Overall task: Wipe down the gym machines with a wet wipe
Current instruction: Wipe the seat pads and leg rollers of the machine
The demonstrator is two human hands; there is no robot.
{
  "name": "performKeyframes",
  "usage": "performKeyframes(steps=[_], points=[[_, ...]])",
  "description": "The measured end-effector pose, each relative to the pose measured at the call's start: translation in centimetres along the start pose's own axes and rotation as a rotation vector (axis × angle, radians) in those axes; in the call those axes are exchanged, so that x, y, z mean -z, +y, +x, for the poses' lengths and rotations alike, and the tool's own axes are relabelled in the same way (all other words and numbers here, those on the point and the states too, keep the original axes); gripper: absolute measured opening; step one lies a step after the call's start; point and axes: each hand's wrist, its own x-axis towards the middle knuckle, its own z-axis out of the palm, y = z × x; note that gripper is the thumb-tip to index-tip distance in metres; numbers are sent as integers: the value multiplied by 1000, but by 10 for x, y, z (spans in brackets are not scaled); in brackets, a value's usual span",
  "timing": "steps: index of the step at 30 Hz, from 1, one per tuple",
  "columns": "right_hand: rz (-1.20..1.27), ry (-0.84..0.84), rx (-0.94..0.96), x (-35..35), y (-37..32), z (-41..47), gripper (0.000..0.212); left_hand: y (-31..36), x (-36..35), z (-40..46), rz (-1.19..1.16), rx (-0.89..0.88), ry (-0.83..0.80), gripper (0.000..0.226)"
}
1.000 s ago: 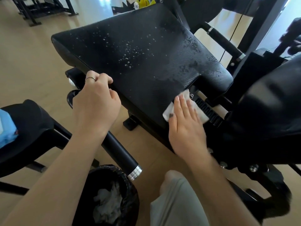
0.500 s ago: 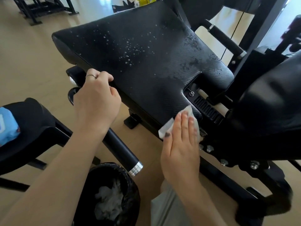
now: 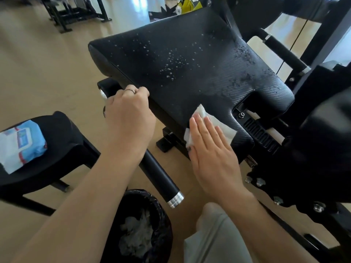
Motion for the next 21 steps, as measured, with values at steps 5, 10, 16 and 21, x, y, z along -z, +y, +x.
performKeyframes(steps=[5,10,16,21], points=[[-150,44,119,-9,4,10,60,-28,1,19,-24,192,-43,39],[-124,-6,276,2,-38,105,65,-24,-1,18,-130,211,-39,43],[-98,7,179,1,-26,66,75,-24,1,13,-141,271,-46,44],[-137,-24,125,-1,0,11,78,-26,-3,12,-178,274,-28,45]])
